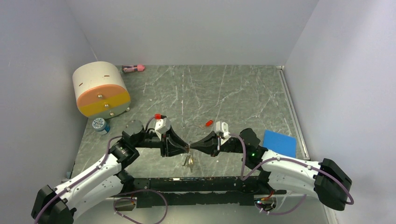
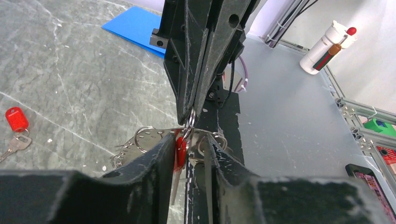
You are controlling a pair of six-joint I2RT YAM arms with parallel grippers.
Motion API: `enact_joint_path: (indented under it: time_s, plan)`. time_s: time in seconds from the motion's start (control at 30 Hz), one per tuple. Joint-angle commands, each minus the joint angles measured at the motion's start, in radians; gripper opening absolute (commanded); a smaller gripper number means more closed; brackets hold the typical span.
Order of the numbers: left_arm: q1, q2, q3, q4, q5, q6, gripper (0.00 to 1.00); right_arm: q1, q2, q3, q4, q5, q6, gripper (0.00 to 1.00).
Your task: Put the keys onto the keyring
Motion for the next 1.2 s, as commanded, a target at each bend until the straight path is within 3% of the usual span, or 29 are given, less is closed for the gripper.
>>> enact_joint_path:
  time_s: [0.0, 0.1, 0.27, 0.47, 1.17]
  plan:
    - [-0.009, 0.007, 0.051, -0.045, -0.013, 0.077, 0.31, 0.003, -0.007, 0.057, 0.055, -0.016, 0.000, 0.00]
    - [-0.008, 0.005, 0.062, -0.109, -0.028, 0.108, 0.23, 0.003, -0.012, 0.060, 0.044, -0.012, -0.004, 0.00]
    - [-0.009, -0.008, 0.066, -0.195, -0.062, 0.143, 0.20, 0.002, -0.009, 0.063, 0.059, -0.017, 0.007, 0.00]
    - [-0.012, -0.015, 0.053, -0.203, -0.091, 0.127, 0.03, 0.003, -0.004, 0.060, 0.089, -0.023, 0.027, 0.00]
    - [-0.122, 0.085, 0.134, -0.302, -0.180, 0.136, 0.02, 0.003, 0.009, 0.059, 0.132, -0.035, 0.046, 0.00]
